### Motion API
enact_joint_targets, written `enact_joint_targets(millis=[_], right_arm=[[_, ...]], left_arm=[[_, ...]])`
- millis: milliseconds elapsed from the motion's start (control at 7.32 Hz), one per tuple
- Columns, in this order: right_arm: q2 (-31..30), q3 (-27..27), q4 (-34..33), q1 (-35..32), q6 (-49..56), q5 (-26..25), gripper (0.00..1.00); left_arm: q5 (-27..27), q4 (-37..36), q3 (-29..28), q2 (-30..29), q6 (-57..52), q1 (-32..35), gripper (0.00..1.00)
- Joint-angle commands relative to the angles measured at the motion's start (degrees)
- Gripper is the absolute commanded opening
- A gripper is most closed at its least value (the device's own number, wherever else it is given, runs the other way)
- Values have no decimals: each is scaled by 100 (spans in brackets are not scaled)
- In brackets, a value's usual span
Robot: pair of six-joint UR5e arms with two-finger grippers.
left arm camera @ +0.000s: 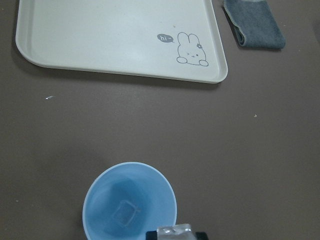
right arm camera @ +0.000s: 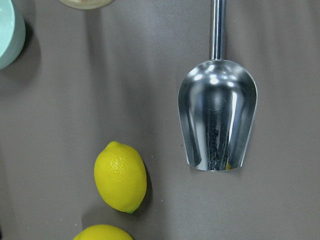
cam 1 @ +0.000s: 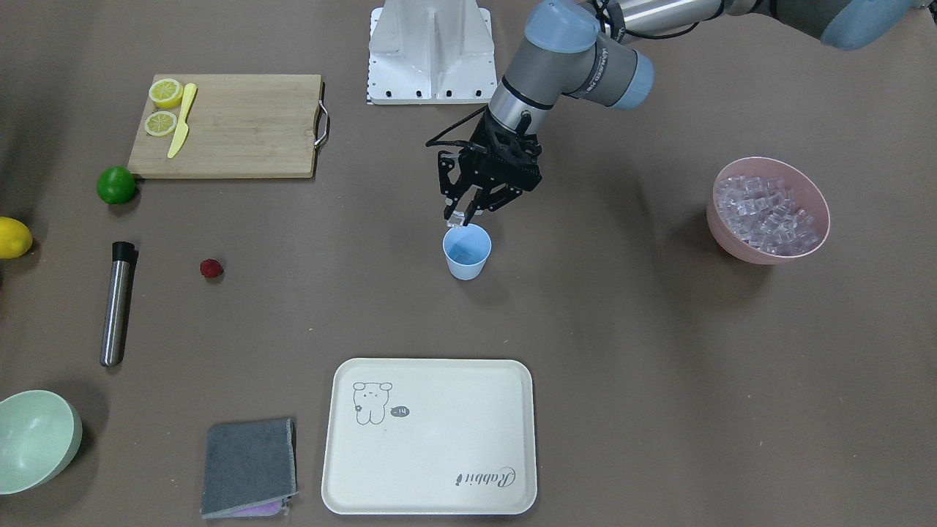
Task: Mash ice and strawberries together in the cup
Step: 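Open the left gripper to drop the ice cube into the cup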
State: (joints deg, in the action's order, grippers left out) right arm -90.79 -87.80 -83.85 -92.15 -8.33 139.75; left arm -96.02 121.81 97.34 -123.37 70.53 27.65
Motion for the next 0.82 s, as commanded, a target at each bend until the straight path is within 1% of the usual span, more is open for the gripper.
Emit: enact_joint_targets(millis=[0, 410, 546, 683], right_arm=[[-17, 9, 0, -5, -2, 0, 100], [-17, 44, 0, -5, -2, 0, 100], [-17, 18, 0, -5, -2, 0, 100], [-17, 26, 0, -5, -11, 0, 100]], left_arm=[[40, -8, -22, 50, -22, 21, 0], [118, -8, -162, 50, -13, 12, 0], [354, -17, -180, 50, -13, -5, 34], [374, -17, -180, 50, -13, -5, 89]])
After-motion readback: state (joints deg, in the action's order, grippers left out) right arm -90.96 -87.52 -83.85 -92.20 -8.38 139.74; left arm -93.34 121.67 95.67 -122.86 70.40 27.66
